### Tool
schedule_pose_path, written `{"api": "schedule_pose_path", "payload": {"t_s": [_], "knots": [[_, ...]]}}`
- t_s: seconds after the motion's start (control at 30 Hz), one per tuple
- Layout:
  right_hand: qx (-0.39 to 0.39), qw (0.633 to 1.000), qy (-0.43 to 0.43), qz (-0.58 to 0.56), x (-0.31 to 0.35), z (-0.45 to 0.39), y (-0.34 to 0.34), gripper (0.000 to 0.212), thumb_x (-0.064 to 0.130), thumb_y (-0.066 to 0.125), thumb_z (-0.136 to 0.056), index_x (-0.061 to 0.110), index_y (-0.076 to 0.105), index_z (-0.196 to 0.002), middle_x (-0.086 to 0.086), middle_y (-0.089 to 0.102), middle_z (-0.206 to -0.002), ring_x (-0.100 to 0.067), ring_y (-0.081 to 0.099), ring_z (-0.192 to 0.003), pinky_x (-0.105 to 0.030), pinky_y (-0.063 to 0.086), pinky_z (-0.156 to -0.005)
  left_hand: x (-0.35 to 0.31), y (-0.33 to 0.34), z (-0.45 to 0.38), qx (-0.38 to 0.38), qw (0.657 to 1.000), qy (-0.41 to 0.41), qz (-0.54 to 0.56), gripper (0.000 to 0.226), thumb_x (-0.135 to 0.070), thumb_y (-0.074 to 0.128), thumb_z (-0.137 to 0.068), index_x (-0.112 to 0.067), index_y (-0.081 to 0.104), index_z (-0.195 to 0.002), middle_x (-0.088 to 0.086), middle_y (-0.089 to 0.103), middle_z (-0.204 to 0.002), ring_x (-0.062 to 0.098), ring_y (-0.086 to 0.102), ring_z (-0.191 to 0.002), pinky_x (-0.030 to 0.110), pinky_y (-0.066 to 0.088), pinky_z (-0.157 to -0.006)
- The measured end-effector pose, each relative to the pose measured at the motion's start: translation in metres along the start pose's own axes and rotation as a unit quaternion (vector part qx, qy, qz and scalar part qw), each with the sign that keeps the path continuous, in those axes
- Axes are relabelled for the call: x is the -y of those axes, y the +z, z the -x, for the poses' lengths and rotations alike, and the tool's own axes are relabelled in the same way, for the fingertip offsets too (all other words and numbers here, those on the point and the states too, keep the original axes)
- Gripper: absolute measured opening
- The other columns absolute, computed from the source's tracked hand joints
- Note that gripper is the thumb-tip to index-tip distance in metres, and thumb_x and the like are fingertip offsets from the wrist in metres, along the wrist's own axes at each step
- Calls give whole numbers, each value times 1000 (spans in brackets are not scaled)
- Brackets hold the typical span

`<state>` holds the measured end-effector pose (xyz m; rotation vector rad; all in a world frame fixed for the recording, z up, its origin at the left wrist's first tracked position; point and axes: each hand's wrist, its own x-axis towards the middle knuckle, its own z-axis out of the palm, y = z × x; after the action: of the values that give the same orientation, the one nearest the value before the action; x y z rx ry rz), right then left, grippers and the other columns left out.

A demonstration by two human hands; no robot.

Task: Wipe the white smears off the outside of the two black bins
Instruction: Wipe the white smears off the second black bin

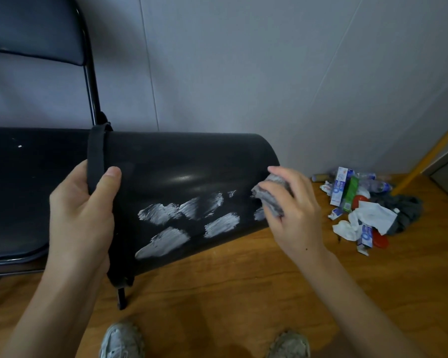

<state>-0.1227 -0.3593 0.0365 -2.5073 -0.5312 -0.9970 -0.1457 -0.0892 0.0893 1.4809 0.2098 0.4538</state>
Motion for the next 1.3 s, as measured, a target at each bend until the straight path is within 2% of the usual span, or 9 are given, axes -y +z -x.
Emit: {"api": "schedule_pose_path", "payload": {"t_s": [0.1, 0.2, 0.3, 0.5, 0.73, 0.9, 1.07, 1.23, 1.3], "knots": [[30, 995, -91, 9, 1, 2, 0, 31, 22, 67, -84, 12, 60, -112, -9, 49, -129, -26, 48, -122, -27, 47, -89, 0, -4, -2, -7, 1000, 1, 4, 23, -23, 52, -97, -36, 70, -93, 3, 72, -96, 23, 70, -90, 45, 56, -81], [21, 998, -56, 26, -11, 1, -3, 37, 16, 76, -76, 8, 65, -110, -14, 54, -126, -27, 50, -118, -33, 53, -84, -4, -5, -2, -9, 1000, 1, 7, 26, -23, 52, -97, -40, 70, -89, 2, 72, -95, 25, 70, -91, 44, 58, -78], [-4, 999, -2, 38, -10, -2, -3, 31, 20, 67, -81, 4, 69, -108, -19, 59, -123, -29, 52, -116, -35, 57, -81, -4, -6, -1, -10, 1000, 2, 9, 24, -24, 53, -97, -39, 70, -91, 6, 72, -98, 28, 69, -93, 54, 55, -84], [0, 995, -103, 14, 15, -4, 10, 28, 20, 64, -84, 8, 61, -109, -11, 49, -128, -28, 48, -121, -28, 45, -93, -4, 0, 6, 21, 1000, -4, 8, 20, -22, 51, -98, -33, 67, -98, 3, 71, -101, 22, 70, -93, 51, 55, -84], [-32, 995, 95, 22, 4, -11, 7, 32, 21, 61, -83, 4, 69, -109, -17, 59, -124, -28, 57, -112, -28, 53, -84, -6, 1, 7, 12, 1000, -1, 2, 19, -20, 52, -98, -30, 68, -95, 6, 71, -98, 25, 69, -92, 53, 55, -84], [22, 997, -75, 12, 18, 2, 11, 30, 21, 66, -81, 5, 69, -106, -11, 50, -127, -27, 48, -120, -26, 44, -93, -6, -2, 6, 10, 1000, -9, 3, 26, -24, 52, -97, -41, 70, -89, 4, 71, -99, 24, 69, -92, 54, 55, -83], [-26, 995, 94, 13, 5, -8, 7, 33, 22, 61, -83, 4, 68, -110, -18, 57, -126, -30, 55, -114, -28, 52, -85, -8, -1, 8, 12, 1000, -3, -5, 24, -25, 52, -97, -42, 68, -91, 5, 71, -100, 26, 69, -94, 55, 54, -83], [2, 997, -71, -6, 28, 0, 17, 31, 24, 58, -86, 9, 61, -112, -12, 49, -129, -27, 47, -121, -26, 48, -91, -9, 5, 12, 20, 1000, -8, 0, 26, -25, 51, -98, -43, 68, -88, 2, 71, -99, 23, 69, -93, 52, 55, -83], [2, 999, -53, -2, 25, -6, 18, 31, 24, 58, -86, 9, 62, -112, -13, 51, -129, -27, 49, -120, -28, 51, -89, -10, 6, 13, 24, 1000, 5, -4, 24, -22, 52, -97, -38, 67, -89, 5, 70, -98, 25, 68, -93, 54, 54, -84]]}}
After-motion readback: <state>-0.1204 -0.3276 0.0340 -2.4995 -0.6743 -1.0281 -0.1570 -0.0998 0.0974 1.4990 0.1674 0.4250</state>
